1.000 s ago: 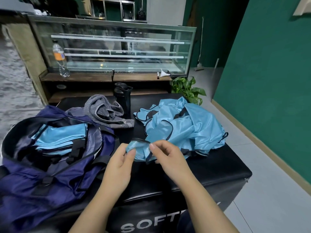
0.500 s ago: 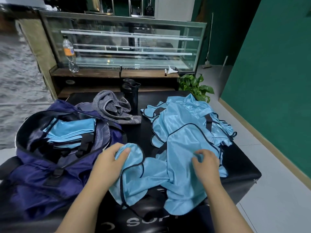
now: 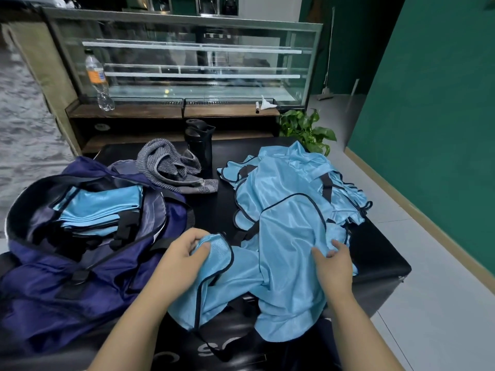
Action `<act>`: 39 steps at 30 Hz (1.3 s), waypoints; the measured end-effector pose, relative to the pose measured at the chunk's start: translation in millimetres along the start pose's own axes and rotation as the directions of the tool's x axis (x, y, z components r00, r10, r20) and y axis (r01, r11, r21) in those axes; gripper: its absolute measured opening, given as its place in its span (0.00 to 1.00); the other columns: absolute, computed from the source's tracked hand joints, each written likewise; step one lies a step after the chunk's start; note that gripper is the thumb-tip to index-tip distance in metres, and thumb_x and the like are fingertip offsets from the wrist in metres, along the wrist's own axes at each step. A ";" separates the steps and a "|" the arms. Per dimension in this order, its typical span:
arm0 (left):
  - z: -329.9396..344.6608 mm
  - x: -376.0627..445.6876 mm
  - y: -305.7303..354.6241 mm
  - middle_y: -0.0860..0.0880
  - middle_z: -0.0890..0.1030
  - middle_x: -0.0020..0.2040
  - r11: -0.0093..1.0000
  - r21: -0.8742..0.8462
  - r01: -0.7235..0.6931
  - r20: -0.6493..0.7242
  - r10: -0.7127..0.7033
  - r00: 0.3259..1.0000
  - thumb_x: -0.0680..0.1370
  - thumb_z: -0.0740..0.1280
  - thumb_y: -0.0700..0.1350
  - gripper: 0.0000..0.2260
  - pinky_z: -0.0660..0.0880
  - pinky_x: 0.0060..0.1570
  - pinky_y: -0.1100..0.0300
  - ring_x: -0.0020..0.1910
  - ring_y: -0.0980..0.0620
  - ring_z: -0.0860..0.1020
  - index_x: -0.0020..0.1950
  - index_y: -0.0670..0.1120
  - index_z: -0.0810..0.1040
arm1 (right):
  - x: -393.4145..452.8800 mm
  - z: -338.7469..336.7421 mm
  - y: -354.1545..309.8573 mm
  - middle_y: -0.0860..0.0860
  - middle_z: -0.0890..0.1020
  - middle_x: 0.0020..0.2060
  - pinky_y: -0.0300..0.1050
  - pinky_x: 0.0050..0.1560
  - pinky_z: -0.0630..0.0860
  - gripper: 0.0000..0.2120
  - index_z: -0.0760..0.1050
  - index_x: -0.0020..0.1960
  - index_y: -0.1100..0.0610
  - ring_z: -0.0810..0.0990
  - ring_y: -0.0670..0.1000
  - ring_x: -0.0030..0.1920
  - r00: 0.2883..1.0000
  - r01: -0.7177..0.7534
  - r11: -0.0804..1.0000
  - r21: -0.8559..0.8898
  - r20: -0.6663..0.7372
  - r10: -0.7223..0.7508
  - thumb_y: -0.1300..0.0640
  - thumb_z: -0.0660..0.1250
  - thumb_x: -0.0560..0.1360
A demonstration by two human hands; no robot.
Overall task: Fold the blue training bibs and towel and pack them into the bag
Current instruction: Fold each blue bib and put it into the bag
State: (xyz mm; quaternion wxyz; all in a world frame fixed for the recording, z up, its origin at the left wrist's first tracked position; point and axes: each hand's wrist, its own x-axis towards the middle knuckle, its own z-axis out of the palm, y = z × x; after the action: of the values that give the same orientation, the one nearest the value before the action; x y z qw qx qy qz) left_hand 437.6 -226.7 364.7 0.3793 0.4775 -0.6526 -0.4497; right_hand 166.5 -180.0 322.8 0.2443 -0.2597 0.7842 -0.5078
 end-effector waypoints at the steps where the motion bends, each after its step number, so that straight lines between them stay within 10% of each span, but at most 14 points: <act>1: 2.0 -0.1 0.3 0.44 0.82 0.43 1.000 -0.023 0.006 0.007 -0.006 1.000 0.77 0.66 0.43 0.09 0.74 0.50 0.50 0.41 0.50 0.77 0.42 0.58 0.78 | -3.5 2.6 -4.7 0.51 0.75 0.43 0.42 0.46 0.69 0.19 0.71 0.64 0.60 0.74 0.51 0.44 0.998 0.054 0.998 -0.012 0.016 -0.053 0.59 0.68 0.75; 7: 15.7 0.4 -2.2 0.49 0.77 0.38 0.998 -0.060 -0.012 0.065 0.016 0.998 0.77 0.68 0.40 0.18 0.71 0.44 0.59 0.37 0.52 0.73 0.50 0.67 0.76 | -57.9 36.1 -49.4 0.40 0.80 0.42 0.25 0.45 0.69 0.06 0.76 0.45 0.46 0.77 0.36 0.45 0.826 0.399 0.914 0.072 0.405 -0.393 0.58 0.69 0.75; 12: 14.0 -3.9 -5.6 0.60 0.78 0.54 0.965 0.215 -0.149 0.163 0.115 0.980 0.73 0.64 0.28 0.33 0.67 0.55 0.74 0.54 0.66 0.75 0.59 0.69 0.72 | -88.0 60.3 -59.8 0.41 0.77 0.42 0.30 0.46 0.69 0.15 0.72 0.49 0.46 0.75 0.36 0.42 0.611 0.270 0.938 0.218 0.714 -0.342 0.66 0.60 0.73; 16: 4.2 -6.2 -8.9 0.52 0.77 0.45 0.930 0.340 -0.137 0.053 0.126 0.991 0.74 0.68 0.34 0.20 0.66 0.47 0.76 0.48 0.64 0.74 0.41 0.62 0.78 | -80.8 59.2 -58.3 0.42 0.82 0.39 0.31 0.45 0.71 0.18 0.70 0.48 0.46 0.76 0.40 0.39 0.682 0.235 0.954 0.188 0.668 -0.300 0.69 0.56 0.75; 21: -7.0 -6.1 -8.0 0.57 0.75 0.52 0.929 0.347 -0.128 -0.053 0.156 0.986 0.77 0.66 0.36 0.15 0.65 0.52 0.71 0.51 0.64 0.73 0.43 0.58 0.74 | -46.0 47.3 -33.7 0.47 0.77 0.54 0.30 0.55 0.67 0.11 0.72 0.56 0.52 0.74 0.46 0.56 0.819 0.355 0.930 -0.097 0.513 -0.259 0.64 0.61 0.77; 26: -11.6 -7.3 -7.3 0.52 0.78 0.36 0.952 0.304 -0.033 -0.157 0.084 0.984 0.78 0.65 0.42 0.08 0.69 0.38 0.65 0.36 0.54 0.75 0.40 0.52 0.72 | -22.4 33.2 -5.9 0.49 0.74 0.60 0.44 0.65 0.67 0.18 0.72 0.64 0.56 0.70 0.50 0.64 0.876 0.392 0.854 -0.343 0.424 -0.231 0.62 0.66 0.74; 32: -21.3 -7.5 -6.3 0.47 0.77 0.46 0.963 0.266 0.055 -0.515 0.094 0.852 0.77 0.66 0.37 0.06 0.64 0.42 0.59 0.43 0.51 0.72 0.48 0.47 0.72 | -11.9 20.3 3.1 0.48 0.71 0.66 0.44 0.69 0.65 0.24 0.70 0.68 0.52 0.68 0.49 0.68 0.828 0.391 0.858 -0.332 0.535 -0.171 0.64 0.63 0.73; 39: -14.8 -6.7 -9.7 0.45 0.72 0.59 0.945 0.311 0.105 -0.430 0.042 0.902 0.74 0.60 0.29 0.19 0.65 0.60 0.60 0.59 0.46 0.72 0.61 0.45 0.75 | -8.6 20.2 17.9 0.44 0.65 0.71 0.55 0.75 0.44 0.21 0.71 0.66 0.45 0.57 0.47 0.74 0.769 0.556 0.607 -0.569 0.629 -0.114 0.60 0.65 0.75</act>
State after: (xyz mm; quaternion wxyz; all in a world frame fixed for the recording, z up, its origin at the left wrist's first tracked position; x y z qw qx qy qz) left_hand 455.7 -224.9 359.6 0.4222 0.6317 -0.6101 -0.2250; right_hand 183.2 -181.6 299.9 0.2228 -0.6135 0.7514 -0.0969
